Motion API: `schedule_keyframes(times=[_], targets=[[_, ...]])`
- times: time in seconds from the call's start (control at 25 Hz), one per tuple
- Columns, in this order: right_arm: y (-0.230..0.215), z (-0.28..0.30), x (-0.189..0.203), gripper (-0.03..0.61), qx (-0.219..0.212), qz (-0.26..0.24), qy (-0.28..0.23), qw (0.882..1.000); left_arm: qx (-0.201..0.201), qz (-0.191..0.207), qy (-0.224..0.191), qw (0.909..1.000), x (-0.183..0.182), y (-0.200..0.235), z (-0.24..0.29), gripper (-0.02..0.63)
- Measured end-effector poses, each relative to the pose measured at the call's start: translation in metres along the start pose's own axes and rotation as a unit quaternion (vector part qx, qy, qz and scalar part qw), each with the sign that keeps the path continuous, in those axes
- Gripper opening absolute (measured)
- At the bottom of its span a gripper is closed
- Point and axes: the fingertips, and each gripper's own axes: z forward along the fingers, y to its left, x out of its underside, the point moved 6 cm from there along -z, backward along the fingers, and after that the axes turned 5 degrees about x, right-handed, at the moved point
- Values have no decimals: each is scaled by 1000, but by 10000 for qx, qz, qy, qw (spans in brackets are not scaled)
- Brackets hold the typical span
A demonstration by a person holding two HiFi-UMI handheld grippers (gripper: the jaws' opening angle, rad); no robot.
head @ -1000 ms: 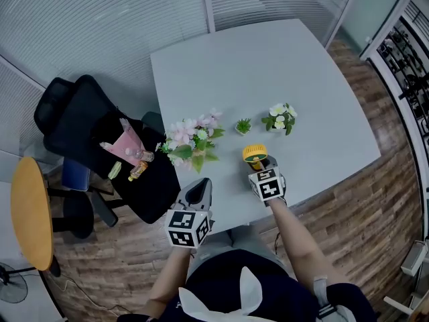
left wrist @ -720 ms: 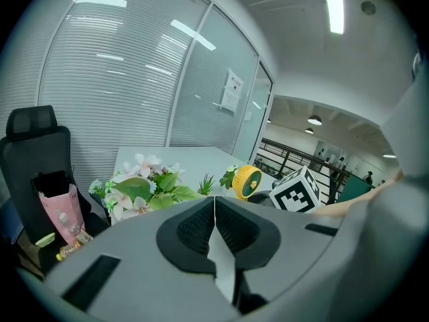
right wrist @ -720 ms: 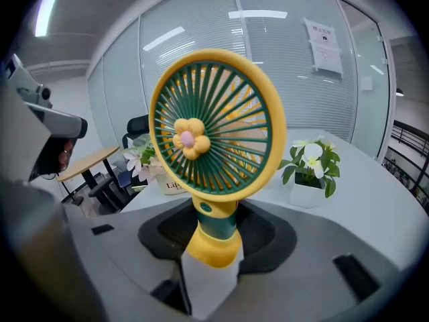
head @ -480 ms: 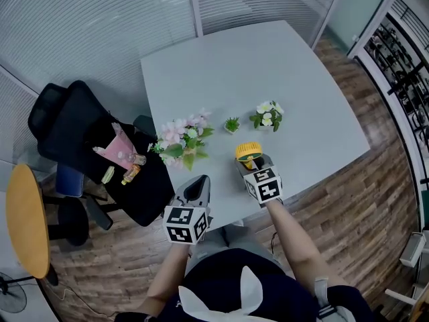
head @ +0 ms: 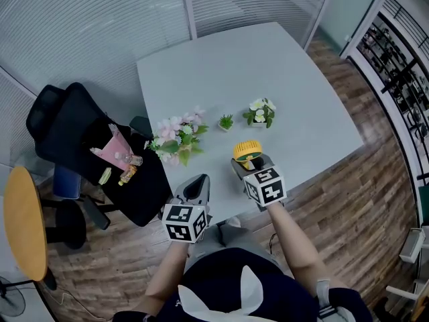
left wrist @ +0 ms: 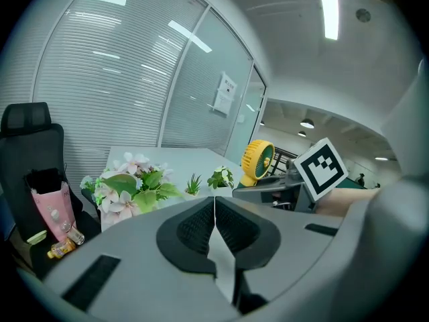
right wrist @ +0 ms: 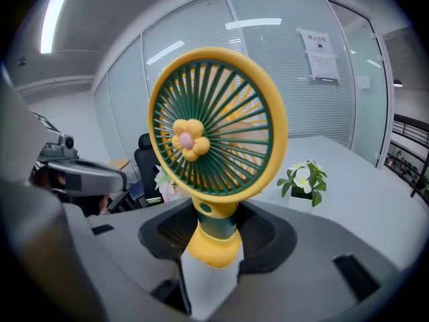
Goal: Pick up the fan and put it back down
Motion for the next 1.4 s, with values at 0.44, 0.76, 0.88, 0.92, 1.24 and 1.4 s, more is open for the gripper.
schedule_keyframes(times=[0.44, 0.76, 0.88, 0.92, 1.24, 1.4], targets=[[29, -45, -4, 186, -126, -19, -58, 9999, 81, -23, 33, 10000, 14, -9, -17, 23], [46, -73, 14, 186, -178, 150, -38, 9997, 147, 86, 111, 9998, 24, -16, -26, 23], [50, -81, 18, 186, -221, 318, -63, 9992, 183, 136, 133, 9997, 25, -19, -29, 23], [52, -83, 19, 186, -245, 363, -70, 9990, 187, 142, 140, 9996, 26, -19, -29, 23], [61, -91, 21, 186, -322, 424, -84, 9985, 210, 146, 187, 9995, 29, -20, -31, 23], [59, -90, 23, 186, -288, 423, -70, 9987, 219, 145, 210, 9994, 31, -19, -31, 23]])
